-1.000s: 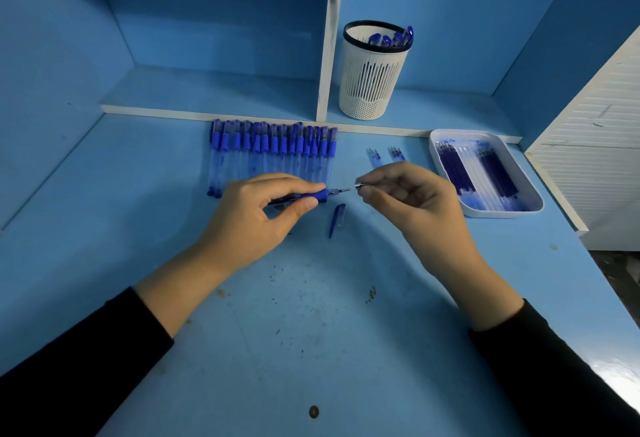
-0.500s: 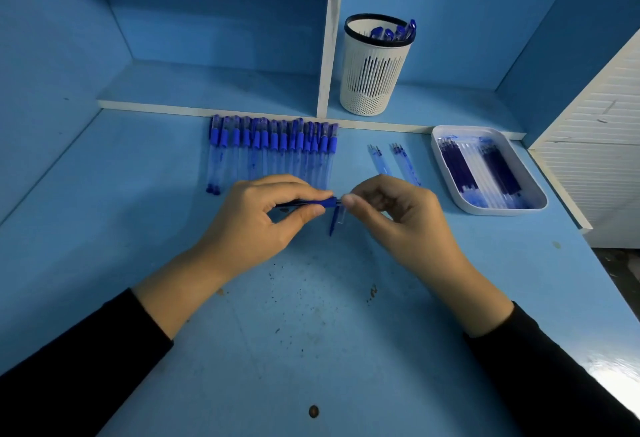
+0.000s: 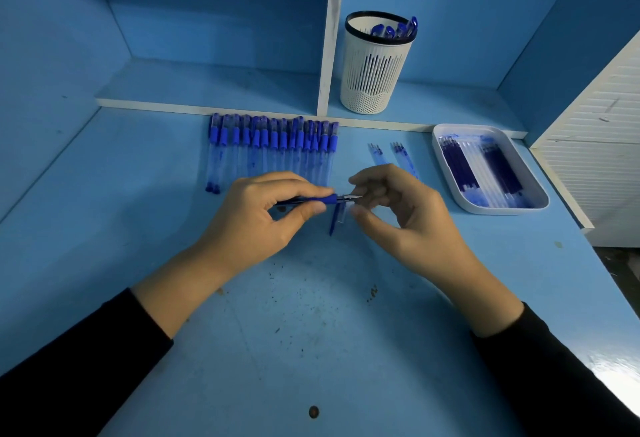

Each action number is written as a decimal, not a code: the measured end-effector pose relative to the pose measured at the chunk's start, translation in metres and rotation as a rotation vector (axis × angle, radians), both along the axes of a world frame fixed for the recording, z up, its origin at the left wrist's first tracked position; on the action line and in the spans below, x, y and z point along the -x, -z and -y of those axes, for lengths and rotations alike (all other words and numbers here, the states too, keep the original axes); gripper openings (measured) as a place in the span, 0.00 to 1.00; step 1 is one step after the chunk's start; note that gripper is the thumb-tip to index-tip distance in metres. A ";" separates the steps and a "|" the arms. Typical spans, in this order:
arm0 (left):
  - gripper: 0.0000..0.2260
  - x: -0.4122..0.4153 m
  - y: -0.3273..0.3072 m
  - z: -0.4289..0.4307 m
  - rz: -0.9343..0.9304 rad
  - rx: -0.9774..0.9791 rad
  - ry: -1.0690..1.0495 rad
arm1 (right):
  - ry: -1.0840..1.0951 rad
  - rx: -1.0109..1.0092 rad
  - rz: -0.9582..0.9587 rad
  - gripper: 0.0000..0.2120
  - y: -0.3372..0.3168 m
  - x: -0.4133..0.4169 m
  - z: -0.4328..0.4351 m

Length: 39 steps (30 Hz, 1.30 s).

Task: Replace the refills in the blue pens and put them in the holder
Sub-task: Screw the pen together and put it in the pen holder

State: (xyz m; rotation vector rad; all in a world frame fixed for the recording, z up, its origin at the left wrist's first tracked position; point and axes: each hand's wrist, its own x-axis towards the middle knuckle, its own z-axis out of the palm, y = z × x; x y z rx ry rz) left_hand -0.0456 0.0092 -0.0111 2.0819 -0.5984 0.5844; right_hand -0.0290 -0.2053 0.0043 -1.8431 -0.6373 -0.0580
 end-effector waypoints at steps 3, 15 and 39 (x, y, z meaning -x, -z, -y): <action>0.08 0.000 0.001 0.001 0.008 -0.008 -0.002 | -0.029 0.042 0.067 0.09 0.001 -0.001 -0.002; 0.09 0.000 0.001 -0.001 -0.001 -0.020 0.003 | 0.034 0.095 0.125 0.02 0.004 -0.002 -0.003; 0.07 -0.001 0.000 -0.002 0.067 -0.081 -0.039 | 0.201 -0.141 -0.239 0.00 -0.002 0.001 -0.016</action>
